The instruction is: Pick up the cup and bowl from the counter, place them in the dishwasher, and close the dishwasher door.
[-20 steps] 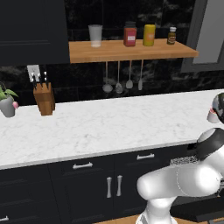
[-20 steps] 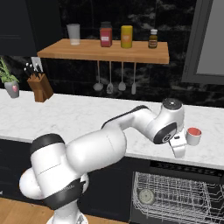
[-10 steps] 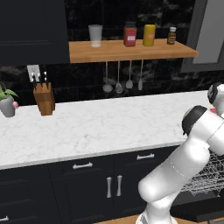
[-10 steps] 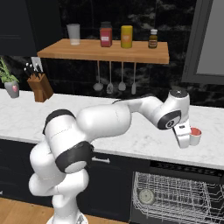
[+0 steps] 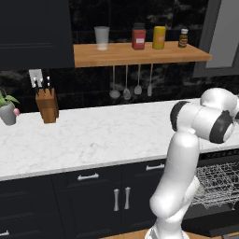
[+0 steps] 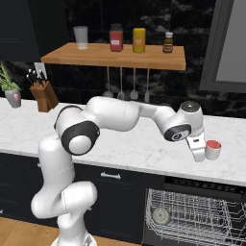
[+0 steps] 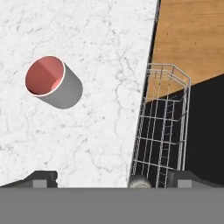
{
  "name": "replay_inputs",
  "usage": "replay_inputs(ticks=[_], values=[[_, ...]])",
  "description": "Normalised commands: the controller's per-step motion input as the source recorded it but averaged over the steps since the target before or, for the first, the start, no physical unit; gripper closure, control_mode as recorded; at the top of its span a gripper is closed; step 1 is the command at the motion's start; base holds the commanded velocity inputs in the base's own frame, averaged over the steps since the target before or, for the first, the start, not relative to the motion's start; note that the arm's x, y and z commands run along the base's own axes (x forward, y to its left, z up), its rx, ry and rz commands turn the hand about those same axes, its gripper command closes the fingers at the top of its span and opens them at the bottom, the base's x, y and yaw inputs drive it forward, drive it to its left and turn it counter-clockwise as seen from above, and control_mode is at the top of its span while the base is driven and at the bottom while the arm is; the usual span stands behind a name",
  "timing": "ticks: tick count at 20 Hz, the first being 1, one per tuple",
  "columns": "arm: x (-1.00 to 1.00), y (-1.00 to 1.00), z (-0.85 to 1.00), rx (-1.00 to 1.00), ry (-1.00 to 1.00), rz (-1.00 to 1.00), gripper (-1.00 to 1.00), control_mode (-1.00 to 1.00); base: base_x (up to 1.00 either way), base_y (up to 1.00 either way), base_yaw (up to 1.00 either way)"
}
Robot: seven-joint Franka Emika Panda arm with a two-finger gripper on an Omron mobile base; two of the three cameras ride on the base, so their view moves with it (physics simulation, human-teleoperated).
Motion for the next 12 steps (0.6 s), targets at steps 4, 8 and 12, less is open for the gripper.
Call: replay_inputs(ticks=[4, 8, 12], values=[[0.27, -0.41, 0.00, 0.09, 0.00, -0.03, -1.00, -1.00, 0.00, 0.00, 0.00], [0.04, -0.37, 0.26, 0.14, -0.03, -0.02, -1.00, -1.00, 0.00, 0.00, 0.00], [0.00, -0.10, 0.80, 0.15, 0.00, 0.00, -1.00, -1.00, 0.00, 0.00, 0.00]])
